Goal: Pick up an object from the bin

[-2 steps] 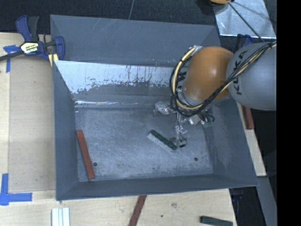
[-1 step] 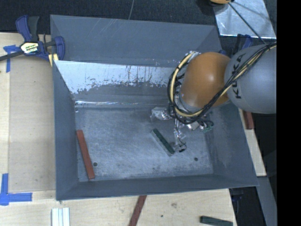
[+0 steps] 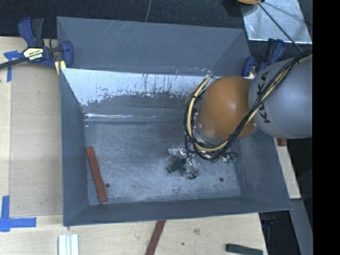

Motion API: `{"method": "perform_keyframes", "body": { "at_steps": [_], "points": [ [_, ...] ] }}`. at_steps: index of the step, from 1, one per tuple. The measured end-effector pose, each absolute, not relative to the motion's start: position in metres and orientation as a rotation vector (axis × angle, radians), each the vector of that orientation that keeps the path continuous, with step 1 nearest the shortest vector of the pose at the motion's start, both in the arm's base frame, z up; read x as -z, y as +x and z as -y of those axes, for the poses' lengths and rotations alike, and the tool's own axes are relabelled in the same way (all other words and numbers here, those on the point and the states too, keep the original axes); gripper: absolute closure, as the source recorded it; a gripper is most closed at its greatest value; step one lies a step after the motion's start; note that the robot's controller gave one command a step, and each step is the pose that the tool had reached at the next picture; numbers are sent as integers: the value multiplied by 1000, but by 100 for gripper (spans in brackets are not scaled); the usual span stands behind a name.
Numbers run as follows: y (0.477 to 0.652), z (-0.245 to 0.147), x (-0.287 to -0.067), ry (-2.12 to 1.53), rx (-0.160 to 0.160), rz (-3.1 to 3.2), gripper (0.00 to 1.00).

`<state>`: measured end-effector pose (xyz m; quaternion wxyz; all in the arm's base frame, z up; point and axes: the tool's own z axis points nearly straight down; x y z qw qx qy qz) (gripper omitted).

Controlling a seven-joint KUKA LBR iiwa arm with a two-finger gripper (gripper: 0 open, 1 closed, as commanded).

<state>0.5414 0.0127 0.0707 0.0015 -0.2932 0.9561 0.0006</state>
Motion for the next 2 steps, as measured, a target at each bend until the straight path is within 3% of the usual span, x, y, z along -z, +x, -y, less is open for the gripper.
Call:
{"method": "perform_keyframes", "body": {
  "at_steps": [1,2],
  "points": [
    [541,-13,-71,-919,-2,-3001,100],
    [532,-30,-256,-903,4,-2996,100]
  ]
}}
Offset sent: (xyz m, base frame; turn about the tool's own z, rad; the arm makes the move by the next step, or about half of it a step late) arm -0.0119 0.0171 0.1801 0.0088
